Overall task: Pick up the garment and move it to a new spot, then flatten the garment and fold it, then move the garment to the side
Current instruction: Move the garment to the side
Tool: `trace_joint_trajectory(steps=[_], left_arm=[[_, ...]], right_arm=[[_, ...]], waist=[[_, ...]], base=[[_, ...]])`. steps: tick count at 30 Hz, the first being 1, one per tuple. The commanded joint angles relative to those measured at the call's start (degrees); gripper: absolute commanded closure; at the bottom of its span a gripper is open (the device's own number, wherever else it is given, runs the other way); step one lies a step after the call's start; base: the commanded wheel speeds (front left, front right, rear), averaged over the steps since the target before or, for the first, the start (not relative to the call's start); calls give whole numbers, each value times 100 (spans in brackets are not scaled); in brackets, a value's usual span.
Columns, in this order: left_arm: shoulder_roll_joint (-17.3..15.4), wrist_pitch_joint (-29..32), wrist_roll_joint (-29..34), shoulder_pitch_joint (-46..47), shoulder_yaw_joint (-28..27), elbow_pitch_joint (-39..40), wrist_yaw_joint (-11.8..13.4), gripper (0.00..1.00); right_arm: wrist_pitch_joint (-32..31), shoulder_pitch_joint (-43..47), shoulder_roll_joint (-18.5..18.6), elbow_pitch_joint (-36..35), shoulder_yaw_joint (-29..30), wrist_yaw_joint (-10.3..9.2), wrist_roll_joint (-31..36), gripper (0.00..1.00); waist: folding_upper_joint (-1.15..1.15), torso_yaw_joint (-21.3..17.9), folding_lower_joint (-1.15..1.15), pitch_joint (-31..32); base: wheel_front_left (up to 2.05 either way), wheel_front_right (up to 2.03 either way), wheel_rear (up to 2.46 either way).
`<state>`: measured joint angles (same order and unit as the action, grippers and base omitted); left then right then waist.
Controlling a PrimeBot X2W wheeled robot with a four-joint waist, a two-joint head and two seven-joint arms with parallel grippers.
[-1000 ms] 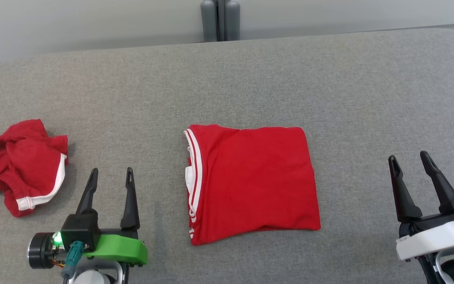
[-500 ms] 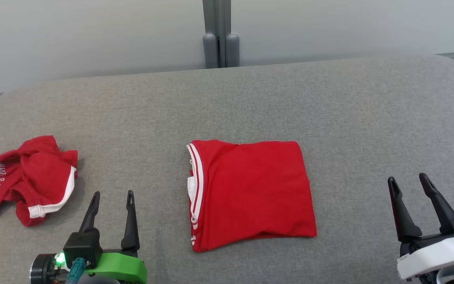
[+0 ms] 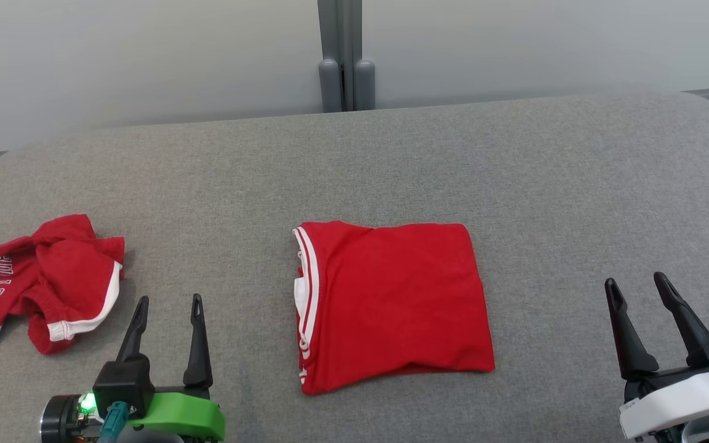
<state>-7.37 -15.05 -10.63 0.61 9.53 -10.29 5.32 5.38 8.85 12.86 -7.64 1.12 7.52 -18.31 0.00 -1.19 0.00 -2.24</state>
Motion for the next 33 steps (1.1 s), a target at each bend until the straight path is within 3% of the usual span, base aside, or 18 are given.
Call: trace_joint_trajectory(steps=[1, 7, 15, 24, 31, 33], left_arm=[[-49, -14, -55, -53, 7, 10, 31, 0], [-45, -6, -27, 103, 47, 56, 60, 0], [40, -12, 39, 500, 109, 246, 79, 0], [220, -14, 147, 1070, 165, 514, 44, 0], [339, -14, 202, 1272, 166, 532, 21, 0], [358, -15, 226, 1292, 148, 531, 26, 0]], right_arm=[[-10, 52, -5, -27, 8, -7, 36, 0], [-25, 36, 21, -22, 32, -7, -29, 0], [-41, -275, 172, 319, -92, -7, -197, 0], [33, -1183, 408, 1342, -826, -8, -560, 0], [-78, -1651, 479, 2098, -1405, -7, -880, 0], [-156, -1688, 516, 2205, -1527, -7, -983, 39]], waist=[[0, 3, 0, 2], [0, 93, 0, -82], [0, 503, 0, -568], [0, 988, 0, -1342], [0, 1152, 0, -1565], [0, 1147, 0, -1580]], base=[[0, 0, 0], [0, 0, 0], [0, 0, 0], [0, 0, 0], [0, 0, 0], [0, 0, 0]])
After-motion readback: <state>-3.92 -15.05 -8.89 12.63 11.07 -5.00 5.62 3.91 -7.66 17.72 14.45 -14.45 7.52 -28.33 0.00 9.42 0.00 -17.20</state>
